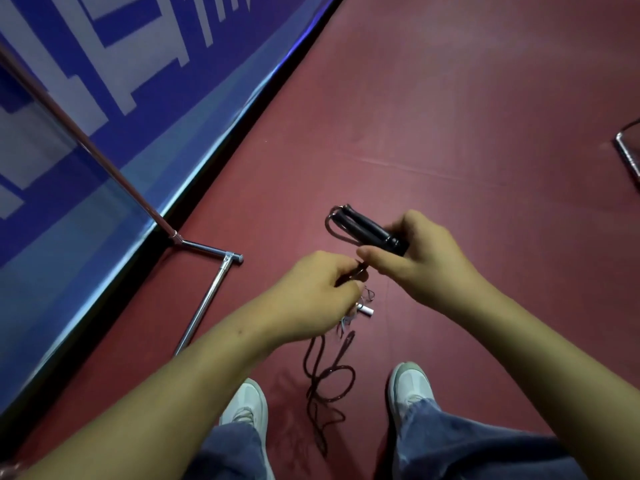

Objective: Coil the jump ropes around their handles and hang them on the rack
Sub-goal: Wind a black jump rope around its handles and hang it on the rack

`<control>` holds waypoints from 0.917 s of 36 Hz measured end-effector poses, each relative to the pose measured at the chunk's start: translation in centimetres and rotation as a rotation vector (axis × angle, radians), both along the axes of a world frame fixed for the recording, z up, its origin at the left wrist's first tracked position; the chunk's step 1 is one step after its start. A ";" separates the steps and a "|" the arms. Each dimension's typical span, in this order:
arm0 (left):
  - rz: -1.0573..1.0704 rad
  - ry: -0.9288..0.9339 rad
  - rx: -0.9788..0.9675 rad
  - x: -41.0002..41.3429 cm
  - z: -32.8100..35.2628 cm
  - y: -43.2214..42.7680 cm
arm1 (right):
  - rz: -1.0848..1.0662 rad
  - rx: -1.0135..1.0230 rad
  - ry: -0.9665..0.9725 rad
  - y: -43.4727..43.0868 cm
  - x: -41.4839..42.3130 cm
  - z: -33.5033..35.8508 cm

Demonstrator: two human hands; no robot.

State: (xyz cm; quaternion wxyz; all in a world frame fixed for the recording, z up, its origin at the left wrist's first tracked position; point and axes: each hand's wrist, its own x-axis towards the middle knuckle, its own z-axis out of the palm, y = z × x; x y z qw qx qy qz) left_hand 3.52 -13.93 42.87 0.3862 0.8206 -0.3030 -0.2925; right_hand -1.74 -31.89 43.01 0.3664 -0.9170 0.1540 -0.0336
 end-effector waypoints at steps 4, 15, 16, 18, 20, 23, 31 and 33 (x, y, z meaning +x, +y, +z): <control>-0.007 -0.168 0.114 0.4 0.7 0.4 | 0.029 -0.046 0.055 0.5 0.0 -0.4; -0.043 -0.127 0.184 0.4 1.5 0.5 | -0.096 0.040 0.048 -0.2 -0.2 -0.7; -0.040 -0.214 0.189 0.5 1.6 0.6 | -0.076 0.033 0.072 -0.3 -0.2 -0.7; -0.019 -0.358 0.150 0.5 1.7 0.7 | -0.020 0.031 0.130 -0.6 -0.3 -0.7; 0.013 -0.463 0.082 0.6 1.7 1.0 | 0.043 0.051 0.171 -0.5 -0.4 -0.6; 0.045 -0.594 0.017 1.6 1.5 1.6 | 0.126 0.110 0.202 0.5 -0.7 0.3; -0.113 -0.717 -0.184 3.1 2.0 2.2 | 0.417 -0.129 0.226 1.8 -1.2 0.4; -0.137 -0.717 -0.195 3.0 2.0 2.0 | 0.477 -0.140 0.204 2.0 -1.4 0.3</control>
